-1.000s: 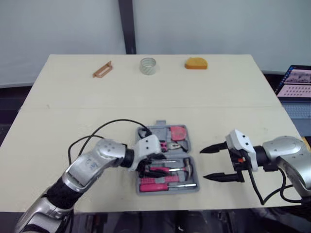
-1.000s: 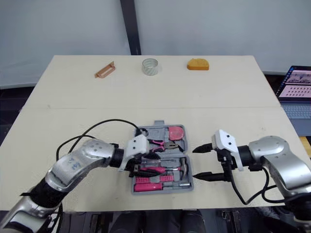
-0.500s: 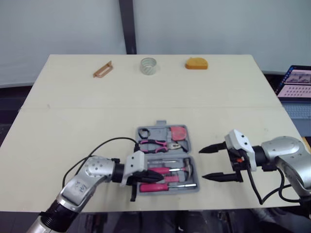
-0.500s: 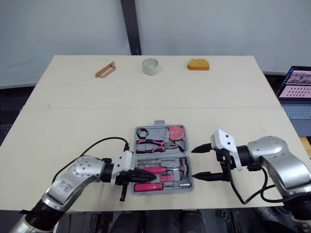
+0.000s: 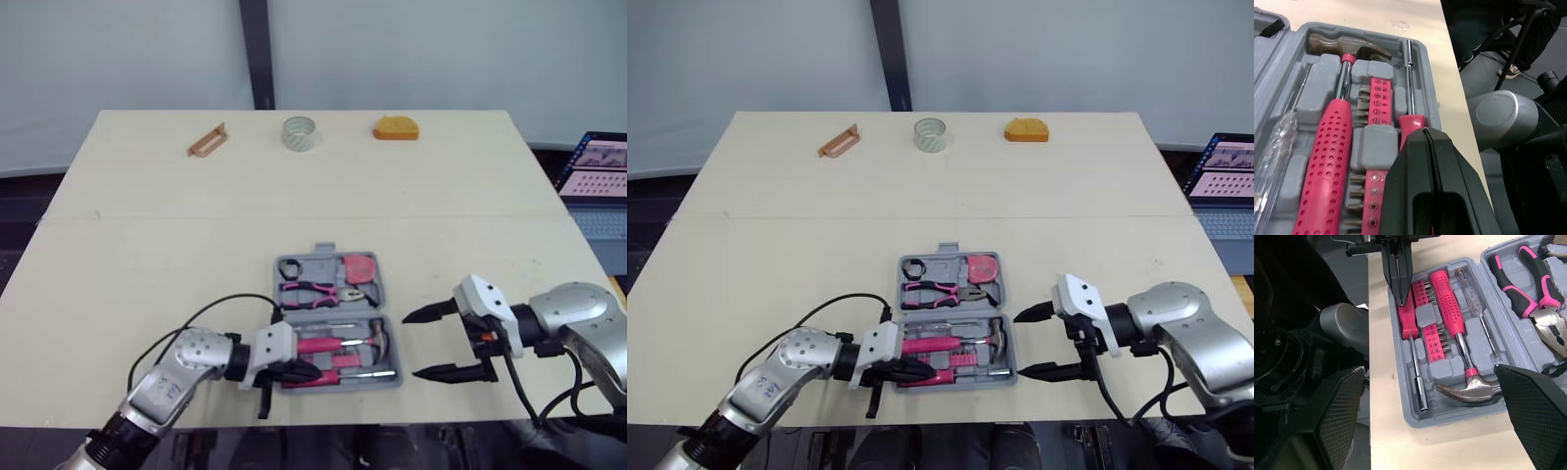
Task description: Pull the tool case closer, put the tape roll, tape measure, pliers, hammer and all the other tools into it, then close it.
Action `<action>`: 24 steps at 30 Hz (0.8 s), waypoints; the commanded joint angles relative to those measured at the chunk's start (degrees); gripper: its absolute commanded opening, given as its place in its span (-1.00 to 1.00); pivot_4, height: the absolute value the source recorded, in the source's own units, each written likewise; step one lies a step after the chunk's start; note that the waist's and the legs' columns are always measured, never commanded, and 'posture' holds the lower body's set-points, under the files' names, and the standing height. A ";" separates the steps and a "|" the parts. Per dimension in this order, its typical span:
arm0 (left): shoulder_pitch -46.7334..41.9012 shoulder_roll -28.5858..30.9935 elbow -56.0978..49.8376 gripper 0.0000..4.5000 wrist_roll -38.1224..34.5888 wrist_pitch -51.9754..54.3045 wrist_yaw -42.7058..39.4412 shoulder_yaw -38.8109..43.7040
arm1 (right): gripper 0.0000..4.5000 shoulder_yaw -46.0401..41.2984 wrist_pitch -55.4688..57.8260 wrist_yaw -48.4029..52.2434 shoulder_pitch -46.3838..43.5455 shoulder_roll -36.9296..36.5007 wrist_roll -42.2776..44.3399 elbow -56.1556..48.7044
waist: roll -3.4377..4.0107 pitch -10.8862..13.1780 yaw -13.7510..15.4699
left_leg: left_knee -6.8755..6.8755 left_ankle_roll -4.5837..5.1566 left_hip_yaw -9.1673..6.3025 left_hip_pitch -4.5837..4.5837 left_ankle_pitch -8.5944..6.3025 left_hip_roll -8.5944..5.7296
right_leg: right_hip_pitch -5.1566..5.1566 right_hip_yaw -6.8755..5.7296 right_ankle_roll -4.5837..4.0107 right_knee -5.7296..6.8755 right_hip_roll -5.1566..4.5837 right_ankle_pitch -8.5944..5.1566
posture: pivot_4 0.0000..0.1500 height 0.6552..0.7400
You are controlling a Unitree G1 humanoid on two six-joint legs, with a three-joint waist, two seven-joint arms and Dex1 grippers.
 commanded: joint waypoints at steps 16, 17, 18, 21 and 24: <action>-0.56 -2.34 1.48 -0.99 2.51 -0.52 -0.12 -1.24 | 1.00 -1.16 0.34 0.10 -0.76 -0.61 0.78 -1.22 | 0.00 0.00 0.01 | 0.00 0.00 0.00 0.00 0.00 0.00 | 0.00 0.00 0.00 0.00 0.00 0.00 | 1.00 1.00; -0.66 -2.50 1.64 -0.99 2.63 -0.42 -0.05 -1.27 | 1.00 -1.11 0.41 0.03 -0.85 -0.56 0.75 -1.20 | 0.00 0.00 0.01 | 0.00 0.00 0.00 0.00 0.00 0.00 | 0.00 0.00 0.00 0.00 0.00 0.00 | 1.00 1.00; -0.75 -2.57 1.78 -0.99 2.94 -0.33 0.04 -1.37 | 1.00 -1.08 0.46 -0.03 -0.91 -0.52 0.74 -1.20 | 0.00 0.00 0.01 | 0.00 0.00 0.00 0.00 0.00 0.00 | 0.00 0.00 0.00 0.00 0.00 0.00 | 1.00 1.00; -0.97 -2.67 2.27 -0.99 4.00 -0.14 0.34 -1.72 | 1.00 -1.00 0.58 -0.16 -1.06 -0.39 0.69 -1.20 | 0.00 0.00 0.01 | 0.00 0.00 0.00 0.00 0.00 0.00 | 0.00 0.00 0.00 0.00 0.00 0.00 | 1.00 1.00; -1.12 -2.60 2.68 -0.99 5.02 0.23 0.27 -2.31 | 1.00 -0.95 0.77 -0.23 -1.13 -0.29 0.72 -1.30 | 0.00 0.00 0.01 | 0.00 0.00 0.00 0.00 0.00 0.00 | 0.00 0.00 0.00 0.00 0.00 0.00 | 1.00 1.00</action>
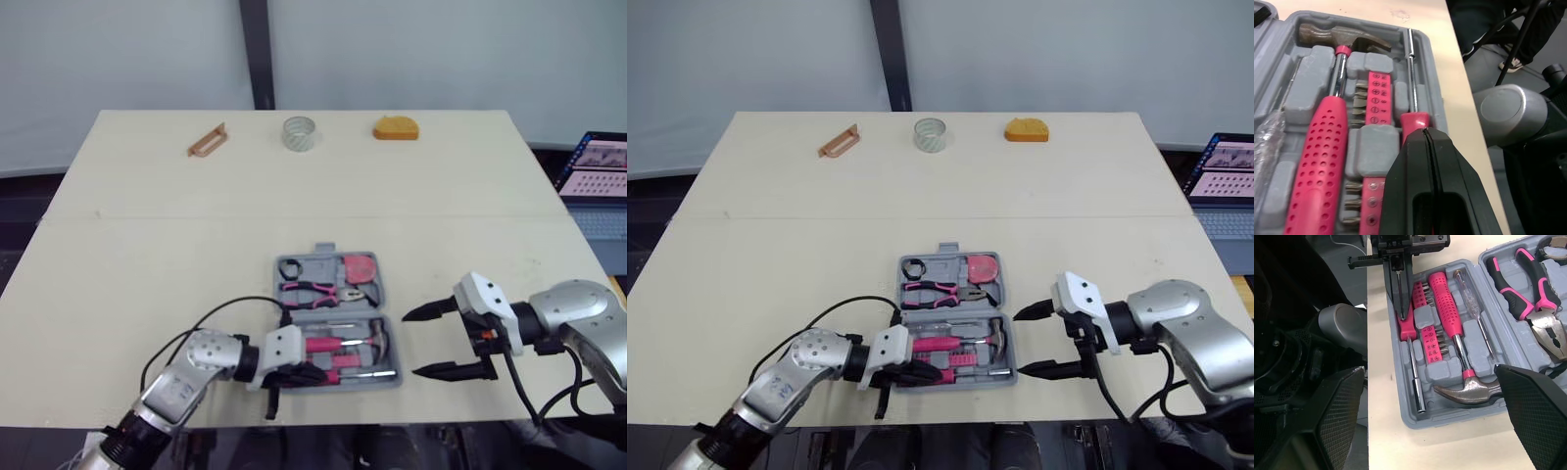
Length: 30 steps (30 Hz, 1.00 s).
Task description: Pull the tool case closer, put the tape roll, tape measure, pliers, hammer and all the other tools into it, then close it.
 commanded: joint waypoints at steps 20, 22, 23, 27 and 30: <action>-1.39 1.66 2.67 -0.99 8.21 -1.62 0.23 -5.07 | 1.00 -1.01 0.02 -0.30 -0.31 -0.42 -0.12 -1.23 | 0.01 -0.01 0.06 | 0.00 0.00 0.00 0.05 0.00 0.00 | 0.06 0.00 0.00 0.00 0.00 0.00 | 1.00 1.00; -1.67 1.61 3.33 -0.99 8.70 -1.59 0.28 -5.43 | 1.00 -1.04 0.03 -0.28 -0.42 -0.39 -0.26 -1.12 | 0.01 -0.01 0.08 | 0.00 0.00 0.00 0.05 0.00 0.00 | 0.06 0.00 0.00 0.00 0.00 0.00 | 1.00 1.00; -1.76 1.67 3.56 -0.99 9.02 -1.57 0.31 -5.66 | 1.00 -1.07 0.03 -0.28 -0.44 -0.39 -0.30 -1.11 | 0.01 -0.01 0.08 | 0.00 0.00 0.00 0.05 0.00 0.00 | 0.07 0.00 0.00 0.00 0.00 0.00 | 1.00 1.00; -1.97 2.10 4.08 -0.99 10.11 -1.43 0.29 -6.51 | 1.00 -1.28 -0.03 -0.21 -0.28 -0.51 -0.37 -1.08 | 0.02 -0.03 0.05 | 0.00 0.00 0.00 0.07 0.00 0.00 | 0.08 0.00 0.00 0.00 0.00 0.00 | 1.00 1.00; -1.81 2.66 4.63 -0.99 10.75 -1.54 0.06 -7.14 | 1.00 -1.51 0.00 -0.19 -0.09 -0.66 -0.34 -1.17 | 0.03 -0.03 0.03 | -0.01 0.00 0.00 0.08 0.00 0.00 | 0.09 0.00 0.00 0.00 0.00 0.00 | 1.00 1.00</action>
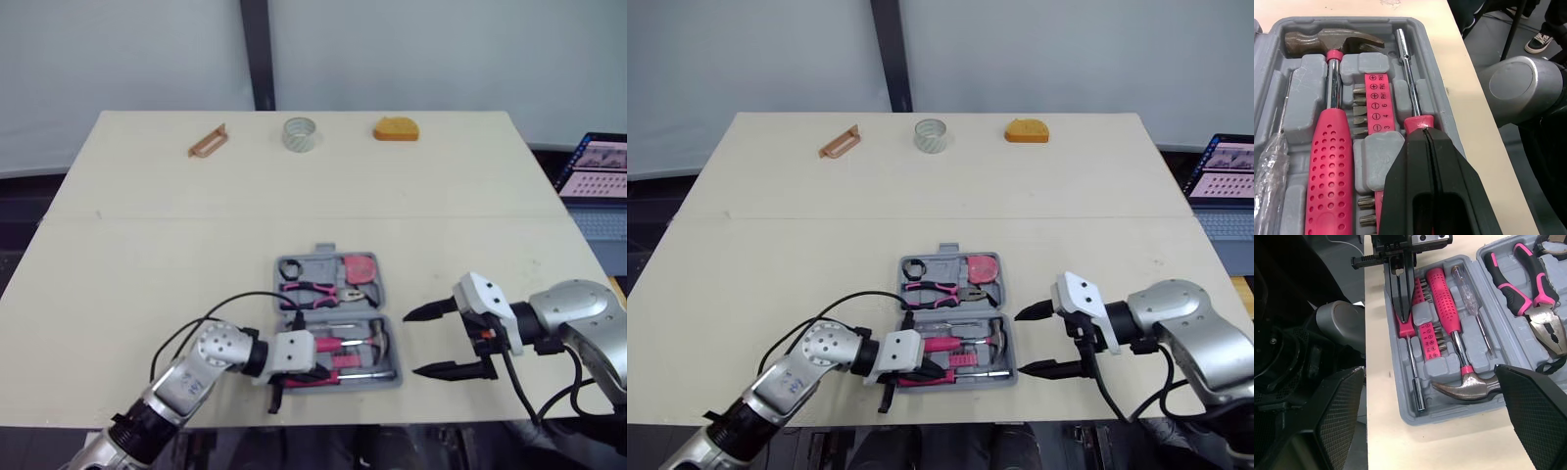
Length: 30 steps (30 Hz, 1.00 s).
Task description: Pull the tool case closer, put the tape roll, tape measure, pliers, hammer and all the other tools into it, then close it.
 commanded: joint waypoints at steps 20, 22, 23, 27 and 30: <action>1.13 5.78 -9.97 -0.62 -21.08 22.03 -0.13 24.98 | 1.00 -9.53 3.21 -5.31 2.47 1.24 3.65 4.82 | -0.02 0.01 -0.03 | 0.01 0.01 -0.05 -0.07 0.00 0.01 | -0.03 0.00 0.00 0.00 0.00 0.00 | 1.00 1.00; 3.87 6.43 -8.22 -0.22 -23.17 22.06 1.04 31.47 | 1.00 -10.90 2.76 -7.36 2.82 2.41 3.05 7.43 | -0.02 0.01 -0.19 | -0.04 0.01 -0.05 -0.03 0.00 0.02 | -0.03 -0.01 0.00 0.01 0.00 0.00 | 1.00 1.00; 5.04 6.81 -7.23 -0.01 -23.59 21.83 1.68 34.08 | 1.00 -11.41 2.61 -8.06 2.89 2.83 2.84 8.68 | -0.02 0.01 -0.36 | -0.07 0.01 -0.03 -0.01 0.00 0.02 | -0.04 0.00 0.00 0.01 0.00 0.00 | 1.00 1.00; 9.21 8.47 -2.88 0.80 -23.41 19.64 3.56 42.00 | 1.00 -13.44 1.40 -10.92 2.46 4.86 2.29 14.25 | -0.01 0.02 -0.34 | -0.13 0.00 0.01 0.00 0.00 0.04 | -0.07 0.00 0.00 -0.02 0.03 0.00 | 1.00 1.00; 13.06 10.26 4.97 0.99 -22.61 15.08 3.96 49.97 | 1.00 -14.77 -1.13 -14.31 2.23 7.37 0.79 19.22 | -0.01 0.02 -0.36 | -0.13 0.00 0.04 0.01 -0.01 0.05 | -0.08 0.01 0.00 -0.01 0.04 0.00 | 1.00 1.00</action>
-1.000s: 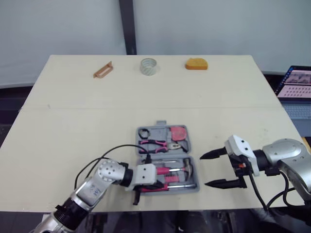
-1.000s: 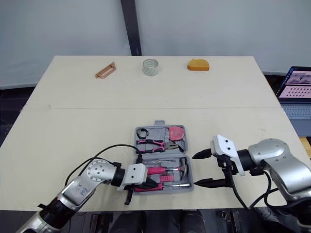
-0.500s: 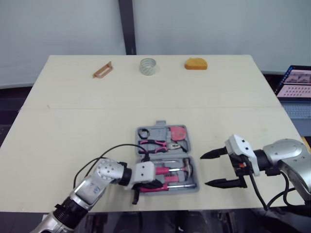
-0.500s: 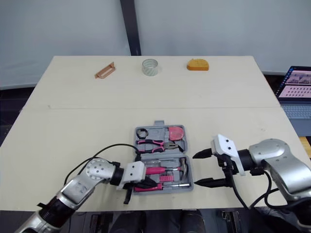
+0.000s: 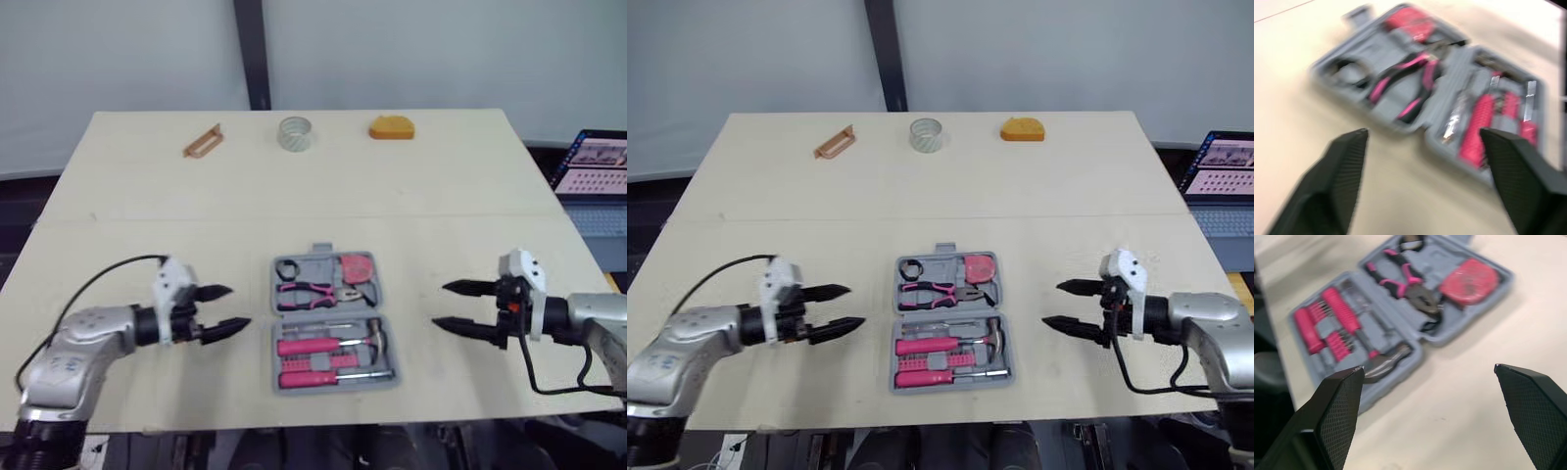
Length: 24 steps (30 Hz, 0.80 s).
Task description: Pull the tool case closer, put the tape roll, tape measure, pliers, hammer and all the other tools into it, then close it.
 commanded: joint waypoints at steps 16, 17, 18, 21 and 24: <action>11.46 -0.53 8.70 0.99 0.15 -9.89 6.41 14.11 | 1.00 -5.05 -6.63 -9.94 -1.61 6.62 -3.47 8.85 | 0.02 0.01 -0.05 | -0.06 -0.04 0.07 0.03 -0.02 0.04 | -0.04 0.04 0.00 0.00 0.02 0.00 | 1.00 1.00; 11.37 -0.33 8.41 0.99 0.33 -9.80 6.22 13.35 | 1.00 -4.95 -6.49 -10.02 -1.69 6.67 -3.53 8.71 | 0.02 0.01 -0.06 | -0.06 -0.04 0.08 0.04 -0.02 0.04 | -0.04 0.04 0.00 0.00 0.02 0.00 | 1.00 1.00; 11.23 -0.15 8.28 0.88 0.84 -9.98 6.23 12.49 | 1.00 -4.82 -6.34 -10.19 -1.70 6.77 -3.58 8.37 | 0.02 0.01 -0.05 | -0.07 -0.04 0.09 0.04 -0.02 0.04 | -0.04 0.04 0.00 0.00 0.02 0.00 | 1.00 1.00; 10.85 -0.37 6.95 0.42 1.26 -9.75 6.63 10.18 | 1.00 -4.52 -5.38 -10.80 -1.12 6.93 -3.38 6.79 | 0.02 0.01 -0.02 | -0.07 -0.04 0.09 0.04 -0.02 0.04 | -0.04 0.04 0.00 0.00 0.02 0.00 | 1.00 1.00; 9.86 -1.24 4.32 -0.24 1.91 -9.35 7.61 6.22 | 0.61 -3.22 -4.55 -12.19 -0.61 7.98 -3.84 4.53 | 0.02 0.01 -0.01 | -0.07 -0.04 0.09 0.04 -0.02 0.04 | -0.04 0.05 0.00 0.00 0.03 0.00 | 1.00 1.00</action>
